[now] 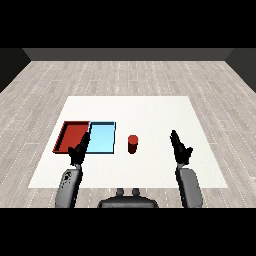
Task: Pick the red can and put it in the red box
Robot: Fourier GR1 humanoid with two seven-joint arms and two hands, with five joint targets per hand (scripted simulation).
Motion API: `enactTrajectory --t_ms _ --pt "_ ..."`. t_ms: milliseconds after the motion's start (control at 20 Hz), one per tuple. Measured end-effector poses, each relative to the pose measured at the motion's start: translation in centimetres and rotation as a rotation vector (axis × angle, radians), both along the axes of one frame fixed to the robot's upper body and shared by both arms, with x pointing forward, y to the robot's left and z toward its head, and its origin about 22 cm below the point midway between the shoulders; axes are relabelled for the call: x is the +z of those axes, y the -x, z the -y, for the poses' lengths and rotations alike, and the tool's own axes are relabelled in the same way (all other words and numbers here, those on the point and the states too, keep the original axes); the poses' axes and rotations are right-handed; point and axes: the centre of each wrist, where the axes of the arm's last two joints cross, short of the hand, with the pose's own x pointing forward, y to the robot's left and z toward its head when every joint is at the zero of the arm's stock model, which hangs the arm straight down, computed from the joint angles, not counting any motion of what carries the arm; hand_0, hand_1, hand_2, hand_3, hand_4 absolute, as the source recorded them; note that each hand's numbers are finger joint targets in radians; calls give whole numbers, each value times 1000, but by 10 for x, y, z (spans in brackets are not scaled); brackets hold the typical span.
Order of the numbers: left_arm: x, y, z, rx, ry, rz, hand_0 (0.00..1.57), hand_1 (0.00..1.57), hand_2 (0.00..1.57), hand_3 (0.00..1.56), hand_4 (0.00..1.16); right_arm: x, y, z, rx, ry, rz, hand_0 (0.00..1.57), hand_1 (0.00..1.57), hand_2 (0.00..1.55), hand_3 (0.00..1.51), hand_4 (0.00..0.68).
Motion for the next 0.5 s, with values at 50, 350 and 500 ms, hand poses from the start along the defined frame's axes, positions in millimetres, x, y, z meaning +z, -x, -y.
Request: enactTrajectory --t_ms 50,350,500 --pt "0 0 0 0 1 2 0 0 0 0 0 0 1 1 2 -1 -1 0 0 0 0 0" --pt "14 -4 5 -2 30 106 0 0 0 0 0 -1 8 6 49 -29 42 0 0 0 0 0" --pt "26 -6 10 -13 52 302 0 0 0 0 0 9 7 3 88 -68 190 0 0 0 0 0"
